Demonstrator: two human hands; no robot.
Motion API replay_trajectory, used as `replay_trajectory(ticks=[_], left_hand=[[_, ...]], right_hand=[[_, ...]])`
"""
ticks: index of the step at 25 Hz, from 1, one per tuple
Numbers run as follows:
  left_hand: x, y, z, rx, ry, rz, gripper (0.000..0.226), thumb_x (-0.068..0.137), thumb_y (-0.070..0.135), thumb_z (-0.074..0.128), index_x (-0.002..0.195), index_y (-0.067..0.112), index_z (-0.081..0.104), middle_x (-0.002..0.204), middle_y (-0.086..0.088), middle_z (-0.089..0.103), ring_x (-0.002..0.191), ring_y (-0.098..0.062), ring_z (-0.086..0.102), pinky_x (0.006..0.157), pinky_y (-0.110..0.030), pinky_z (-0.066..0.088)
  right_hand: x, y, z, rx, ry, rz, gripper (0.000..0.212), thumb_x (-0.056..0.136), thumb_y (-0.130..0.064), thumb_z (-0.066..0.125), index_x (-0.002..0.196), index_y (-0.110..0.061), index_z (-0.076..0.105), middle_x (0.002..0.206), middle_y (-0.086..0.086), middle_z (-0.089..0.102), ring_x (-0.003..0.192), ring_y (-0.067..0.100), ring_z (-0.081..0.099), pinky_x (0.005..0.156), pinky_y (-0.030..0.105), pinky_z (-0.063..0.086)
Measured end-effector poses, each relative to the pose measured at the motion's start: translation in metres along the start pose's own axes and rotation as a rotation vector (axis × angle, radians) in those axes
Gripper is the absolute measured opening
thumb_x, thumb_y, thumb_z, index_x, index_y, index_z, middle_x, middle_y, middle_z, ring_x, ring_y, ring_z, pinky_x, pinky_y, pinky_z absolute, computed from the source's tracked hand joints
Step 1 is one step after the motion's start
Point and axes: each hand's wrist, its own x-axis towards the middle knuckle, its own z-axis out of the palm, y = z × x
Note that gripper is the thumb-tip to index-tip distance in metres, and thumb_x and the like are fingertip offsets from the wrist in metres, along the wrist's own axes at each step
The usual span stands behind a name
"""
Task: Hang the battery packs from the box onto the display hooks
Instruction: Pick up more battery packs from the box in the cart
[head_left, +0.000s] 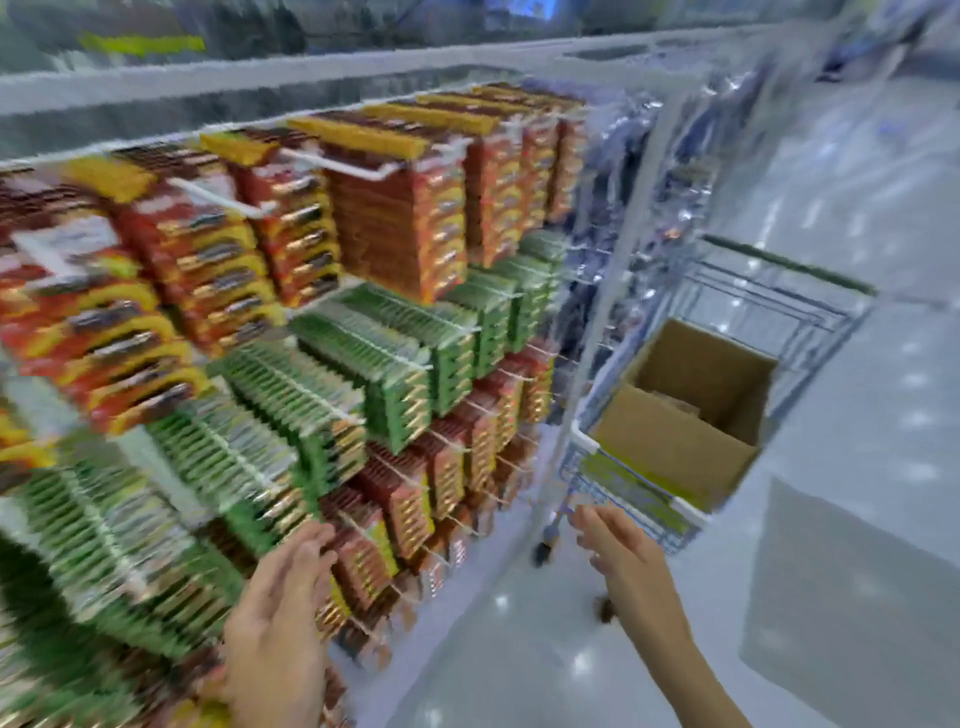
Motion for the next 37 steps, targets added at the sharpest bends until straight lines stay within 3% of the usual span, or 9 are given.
replay_trajectory(ticks=[5, 7, 12, 16, 18, 21, 23, 27, 37], left_hand=[[-0.011, -0.038, 0.124, 0.069, -0.21, -0.06, 0.02, 0.104, 0.009, 0.054, 0.102, 0.018, 0.071, 0.103, -0.008, 0.078, 0.097, -0.021, 0.071, 0.085, -0.032, 0.055], [-0.021, -0.052, 0.176, 0.1, -0.301, -0.085, 0.015, 0.1, 0.013, 0.058, 0.099, 0.017, 0.073, 0.1, 0.001, 0.079, 0.098, -0.023, 0.071, 0.081, -0.031, 0.056], [-0.032, -0.093, 0.285, 0.231, -0.476, -0.125, 0.015, 0.097, 0.009, 0.061, 0.104, 0.012, 0.074, 0.099, 0.001, 0.079, 0.081, -0.008, 0.071, 0.065, -0.012, 0.053], [-0.044, -0.114, 0.361, 0.306, -0.565, -0.149, 0.025, 0.101, -0.005, 0.055, 0.099, 0.014, 0.071, 0.101, -0.015, 0.07, 0.071, -0.003, 0.067, 0.071, -0.027, 0.051], [-0.049, -0.123, 0.393, 0.318, -0.563, -0.15, 0.022, 0.101, -0.001, 0.057, 0.099, 0.013, 0.073, 0.1, -0.008, 0.075, 0.076, -0.001, 0.07, 0.073, -0.027, 0.052], [-0.044, -0.132, 0.436, 0.369, -0.575, -0.169, 0.017, 0.102, 0.007, 0.061, 0.106, 0.012, 0.076, 0.092, 0.008, 0.08, 0.093, -0.019, 0.069, 0.083, -0.037, 0.051], [-0.035, -0.135, 0.466, 0.376, -0.588, -0.181, 0.017, 0.102, 0.009, 0.061, 0.105, 0.013, 0.077, 0.091, 0.008, 0.079, 0.094, -0.02, 0.068, 0.088, -0.042, 0.051], [-0.004, -0.147, 0.535, 0.387, -0.631, -0.204, 0.019, 0.104, 0.012, 0.059, 0.101, 0.018, 0.078, 0.102, 0.002, 0.077, 0.101, -0.019, 0.069, 0.093, -0.043, 0.054], [0.099, -0.186, 0.683, 0.474, -0.696, -0.231, 0.022, 0.104, 0.013, 0.057, 0.102, 0.025, 0.076, 0.103, 0.015, 0.075, 0.097, -0.01, 0.071, 0.093, -0.043, 0.058]], right_hand=[[0.04, 0.024, -0.105, 0.063, 0.168, 0.103, 0.021, 0.099, -0.039, 0.065, 0.096, -0.022, 0.076, 0.094, -0.005, 0.077, 0.097, 0.017, 0.07, 0.088, 0.041, 0.052], [0.058, 0.034, -0.149, 0.096, 0.224, 0.134, 0.021, 0.1, -0.036, 0.063, 0.093, -0.022, 0.077, 0.095, -0.002, 0.076, 0.097, 0.019, 0.07, 0.086, 0.039, 0.051], [0.094, 0.054, -0.245, 0.206, 0.366, 0.223, 0.014, 0.099, -0.02, 0.066, 0.089, -0.015, 0.075, 0.095, 0.006, 0.078, 0.094, 0.025, 0.07, 0.087, 0.04, 0.049], [0.113, 0.07, -0.296, 0.258, 0.481, 0.289, 0.012, 0.098, -0.017, 0.067, 0.09, -0.013, 0.076, 0.092, 0.004, 0.079, 0.097, 0.031, 0.071, 0.089, 0.044, 0.051], [0.126, 0.076, -0.31, 0.259, 0.513, 0.325, 0.012, 0.097, -0.019, 0.068, 0.09, -0.015, 0.077, 0.09, 0.002, 0.079, 0.098, 0.03, 0.071, 0.095, 0.05, 0.052], [0.156, 0.077, -0.327, 0.291, 0.54, 0.347, 0.012, 0.098, -0.018, 0.067, 0.092, -0.013, 0.076, 0.095, 0.006, 0.079, 0.099, 0.031, 0.07, 0.097, 0.052, 0.051], [0.183, 0.074, -0.334, 0.306, 0.537, 0.352, 0.012, 0.099, -0.017, 0.065, 0.093, -0.011, 0.074, 0.099, 0.007, 0.078, 0.101, 0.032, 0.069, 0.095, 0.05, 0.051], [0.257, 0.063, -0.345, 0.28, 0.544, 0.36, 0.014, 0.1, -0.021, 0.064, 0.094, -0.013, 0.075, 0.102, 0.006, 0.077, 0.102, 0.03, 0.069, 0.087, 0.043, 0.049], [0.428, 0.015, -0.353, 0.085, 0.46, 0.385, 0.019, 0.101, -0.035, 0.059, 0.1, -0.022, 0.073, 0.103, -0.006, 0.075, 0.101, 0.014, 0.069, 0.086, 0.034, 0.053]])
